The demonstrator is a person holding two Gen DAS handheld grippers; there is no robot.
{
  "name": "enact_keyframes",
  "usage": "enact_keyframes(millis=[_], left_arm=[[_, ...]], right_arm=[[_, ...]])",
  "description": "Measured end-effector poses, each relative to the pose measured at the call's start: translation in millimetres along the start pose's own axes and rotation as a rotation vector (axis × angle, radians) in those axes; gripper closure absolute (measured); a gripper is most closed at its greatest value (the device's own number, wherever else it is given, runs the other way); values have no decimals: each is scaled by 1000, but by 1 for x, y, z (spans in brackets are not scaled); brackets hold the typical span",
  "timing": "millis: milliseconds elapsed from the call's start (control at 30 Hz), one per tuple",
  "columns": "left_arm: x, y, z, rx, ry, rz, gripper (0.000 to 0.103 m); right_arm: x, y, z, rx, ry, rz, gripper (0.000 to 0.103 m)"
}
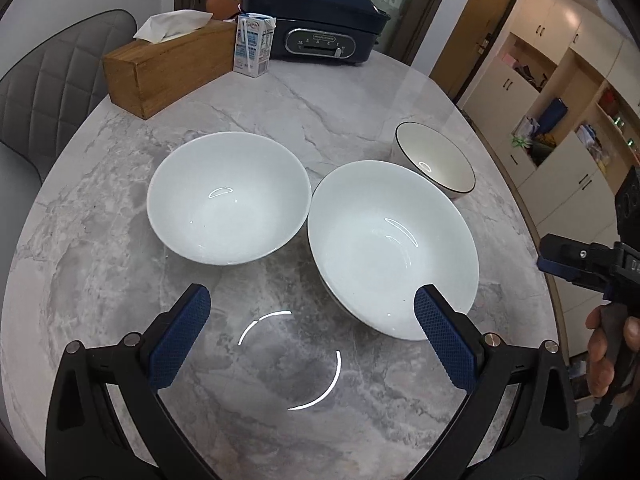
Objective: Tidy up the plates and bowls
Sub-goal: 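Move both tools to the large white bowl and close on its rim, then carry the white bowl with both tools into the smaller white bowl, open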
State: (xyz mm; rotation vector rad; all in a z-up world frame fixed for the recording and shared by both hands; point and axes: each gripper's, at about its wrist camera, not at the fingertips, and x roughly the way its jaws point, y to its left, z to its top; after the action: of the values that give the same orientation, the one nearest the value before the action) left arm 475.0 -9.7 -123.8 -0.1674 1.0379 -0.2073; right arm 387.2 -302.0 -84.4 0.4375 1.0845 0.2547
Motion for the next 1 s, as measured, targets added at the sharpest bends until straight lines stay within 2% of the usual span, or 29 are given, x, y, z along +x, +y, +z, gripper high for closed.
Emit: enact_keyframes(millis=[67,233,333,400,467,500,533,567,600,667,767,800,867,1000], left_arm=[[13,-1,4,-7,13,-1,1],[39,4,8,-46,46,-27,1],[50,7,9,-50,60,-29,6],[57,8,9,-58,73,-37,11],[61,8,7,-61,78,-32,11],[62,7,7,-59,79,-34,17],[63,6,6,-56,77,-35,27],[64,5,6,-52,75,-33,56],[65,4,7,-54,82,-37,76],[70,4,8,-65,95,-51,78],[73,1,10,-58,95,-49,79],[73,0,10,-56,94,-51,83],[75,-3,10,-48,93,-55,86],[75,-6,10,-37,95,-46,87]], right_arm=[[17,-3,6,27,37,-2,19],[55,-1,14,57,94,19,29],[71,5,14,39,119,8,43],[79,8,15,34,131,-4,45],[83,11,16,30,134,-4,46],[85,13,16,22,136,-11,46],[86,13,16,19,133,-14,53],[87,15,17,12,129,-15,63],[88,17,17,2,128,-21,67],[91,20,17,-6,136,-40,75],[94,21,16,-17,144,-50,82],[94,22,16,-22,141,-46,83],[94,26,16,-41,139,-41,93],[94,33,15,-61,136,-73,93]])
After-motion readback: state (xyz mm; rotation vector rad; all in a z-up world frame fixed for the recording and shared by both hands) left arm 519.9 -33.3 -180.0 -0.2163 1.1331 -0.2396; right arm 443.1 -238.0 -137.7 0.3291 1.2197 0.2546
